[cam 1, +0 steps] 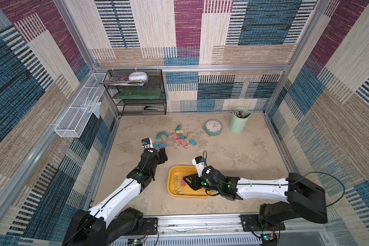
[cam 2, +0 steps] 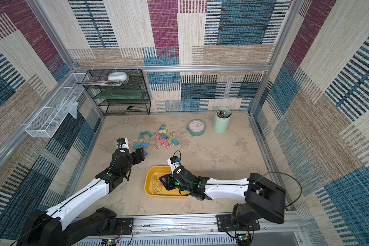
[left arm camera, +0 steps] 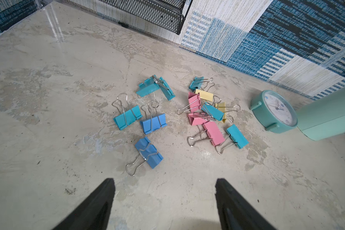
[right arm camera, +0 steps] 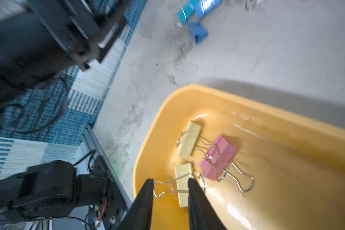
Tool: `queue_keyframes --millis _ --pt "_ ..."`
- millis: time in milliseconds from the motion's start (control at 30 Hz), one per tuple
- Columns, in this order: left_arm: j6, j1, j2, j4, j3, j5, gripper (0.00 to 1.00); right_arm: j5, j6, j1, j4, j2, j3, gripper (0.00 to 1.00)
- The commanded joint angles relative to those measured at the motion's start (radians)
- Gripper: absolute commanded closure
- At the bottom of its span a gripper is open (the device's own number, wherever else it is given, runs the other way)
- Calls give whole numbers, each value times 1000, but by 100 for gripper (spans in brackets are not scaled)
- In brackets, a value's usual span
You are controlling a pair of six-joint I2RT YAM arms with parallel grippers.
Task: Put the binder clips in the storage box
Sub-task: Place the binder clip in the storage box, then pick up the binder clip at the center of the board.
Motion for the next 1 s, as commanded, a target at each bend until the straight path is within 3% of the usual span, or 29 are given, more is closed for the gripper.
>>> queue_keyframes --millis 0,100,133,167,267,433,700,867,967 --pt "-64 2 59 -214 80 -33 27 210 -121 -21 -80 -165 -26 53" --pt "-168 15 120 -251 110 24 30 228 -244 -122 -83 -319 -93 13" --pt "-192 34 153 -265 127 63 29 184 -272 -183 -67 -356 -118 4" --pt "-205 52 184 -273 141 103 29 116 -298 -240 -54 -377 -136 2" --pt "-238 128 272 -260 168 238 24 -69 -347 -402 -26 -394 -163 2" --pt "-282 184 366 -179 189 344 25 -53 -427 -434 51 -379 -200 2" --pt "-341 206 476 -156 258 352 58 -40 -507 -441 130 -386 -245 2" --pt "-330 224 524 -146 284 342 67 -57 -531 -443 169 -416 -300 1" --pt "-327 225 546 -125 298 368 81 -63 -550 -445 183 -421 -317 2"
